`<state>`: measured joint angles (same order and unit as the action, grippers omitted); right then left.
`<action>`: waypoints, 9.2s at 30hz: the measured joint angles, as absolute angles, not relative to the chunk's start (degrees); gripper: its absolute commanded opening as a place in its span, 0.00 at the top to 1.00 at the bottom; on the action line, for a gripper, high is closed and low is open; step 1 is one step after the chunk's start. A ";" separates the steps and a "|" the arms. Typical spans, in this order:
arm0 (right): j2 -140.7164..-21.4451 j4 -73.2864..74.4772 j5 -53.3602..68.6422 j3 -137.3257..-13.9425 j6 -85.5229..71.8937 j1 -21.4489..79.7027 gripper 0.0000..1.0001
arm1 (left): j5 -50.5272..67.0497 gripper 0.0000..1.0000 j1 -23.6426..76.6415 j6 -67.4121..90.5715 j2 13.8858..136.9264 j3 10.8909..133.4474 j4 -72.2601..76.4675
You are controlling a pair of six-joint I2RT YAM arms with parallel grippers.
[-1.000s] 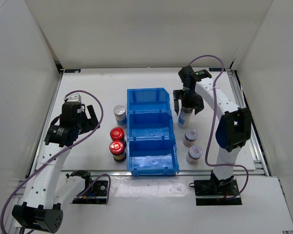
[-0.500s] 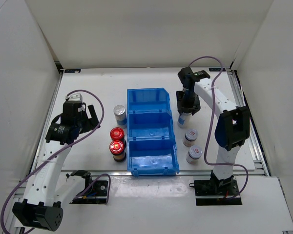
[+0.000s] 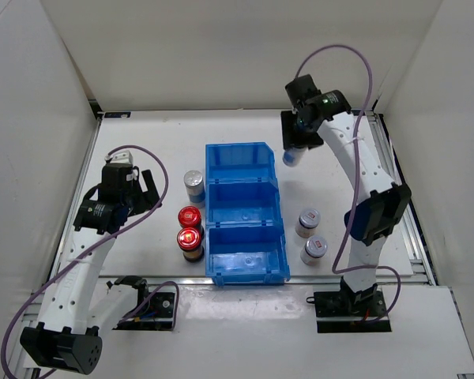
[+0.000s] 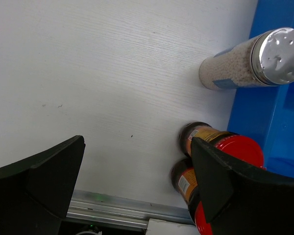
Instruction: Organize the condiment bottles
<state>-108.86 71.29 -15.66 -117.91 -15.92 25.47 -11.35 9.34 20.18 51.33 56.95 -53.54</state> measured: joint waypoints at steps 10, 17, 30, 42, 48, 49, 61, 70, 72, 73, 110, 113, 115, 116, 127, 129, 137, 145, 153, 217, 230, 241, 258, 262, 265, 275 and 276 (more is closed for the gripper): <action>-115.83 70.37 -11.46 -133.43 -15.40 32.10 0.98 | -11.42 0.00 9.34 20.43 51.99 57.04 -53.52; -126.48 70.39 -8.75 -133.25 -14.96 34.33 0.95 | -11.20 0.00 9.34 21.82 53.19 57.14 -53.54; -128.20 69.56 -8.80 -132.09 -16.62 34.04 0.00 | -9.85 0.00 9.10 23.90 55.70 60.38 -52.05; -114.06 68.75 -9.54 -130.45 -18.68 33.45 0.00 | -3.66 0.00 10.59 21.96 65.60 65.21 -46.04; -99.70 67.26 -10.17 -129.73 -17.43 32.05 0.00 | -1.72 0.00 16.25 19.46 78.00 74.76 -40.80; -98.48 67.18 -10.17 -128.97 -17.30 31.68 0.00 | -1.52 0.00 17.28 19.40 80.53 76.75 -39.97; -97.56 69.60 -6.96 -121.36 -17.08 23.51 0.00 | -3.03 0.01 23.18 22.55 97.62 85.14 -42.26; -97.14 70.24 -6.04 -117.80 -16.34 23.49 0.00 | -7.60 0.01 24.14 24.01 97.43 85.27 -46.33; -97.10 70.28 -6.00 -117.51 -16.27 23.49 0.00 | -7.92 0.01 24.14 24.05 97.30 85.25 -47.09; -97.10 70.28 -6.00 -117.49 -16.27 23.49 0.00 | -8.03 0.01 24.12 24.10 97.08 85.19 -47.42; -97.03 70.32 -7.53 -115.33 -16.16 23.49 0.00 | -27.90 0.89 28.47 26.11 98.15 117.82 -55.90; -97.03 70.37 -7.77 -115.22 -16.12 23.49 0.00 | -26.52 0.89 31.51 26.15 101.41 122.85 -54.94; -96.99 70.35 -8.05 -115.22 -16.10 23.49 0.00 | -25.69 0.89 33.45 26.46 103.66 123.74 -54.83; -96.99 70.32 -8.27 -115.20 -16.08 23.49 0.00 | -25.26 0.89 34.50 26.72 104.71 123.63 -54.98; -95.22 70.19 -10.72 -112.60 -16.05 23.49 0.00 | -20.91 0.89 37.91 31.81 110.37 115.90 -57.43; -94.48 70.37 -10.94 -111.72 -16.03 23.49 0.00 | -19.84 0.89 37.10 32.86 111.44 115.74 -57.32; -93.69 70.37 -12.53 -110.28 -16.08 23.49 0.00 | -18.85 0.87 34.70 33.87 118.43 115.13 -56.31; -92.95 70.50 -13.82 -107.02 -16.40 23.49 0.00 | -17.93 0.35 33.10 34.04 119.81 113.65 -53.47; -92.64 71.31 -14.37 -104.57 -16.93 23.00 0.00 | -16.43 0.00 33.06 33.78 119.00 110.45 -54.02; -108.03 75.42 -6.31 -106.17 -25.34 28.47 0.99 | -20.29 0.00 14.98 29.61 64.97 66.15 -54.74; -109.40 77.06 -4.62 -115.39 -21.89 38.06 0.99 | -21.30 0.00 17.32 29.91 61.84 64.66 -53.69; -116.31 76.73 1.43 -114.02 -15.73 38.74 0.99 | -22.76 0.00 18.28 29.78 61.06 64.20 -53.56; -119.57 72.66 0.36 -107.87 -12.32 38.76 0.64 | -24.93 0.00 19.35 28.45 61.04 64.20 -53.54; -119.57 72.40 0.21 -107.83 -12.19 38.76 0.39 | -24.95 0.00 19.35 28.45 61.04 64.20 -53.54; -119.50 72.49 0.12 -107.92 -12.21 38.79 0.33 | -24.99 0.00 19.35 28.42 61.04 64.20 -53.54; -119.50 74.15 -0.23 -109.06 -13.04 39.07 0.25 | -25.08 0.00 19.35 28.56 61.01 64.07 -53.54; -119.50 74.65 0.19 -109.30 -13.04 39.07 0.21 | -25.08 0.00 19.38 28.58 61.01 64.05 -53.54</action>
<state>-119.50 74.65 0.19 -109.30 -13.04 39.07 -25.08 19.38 28.58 61.01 64.05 -53.54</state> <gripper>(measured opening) 0.747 0.998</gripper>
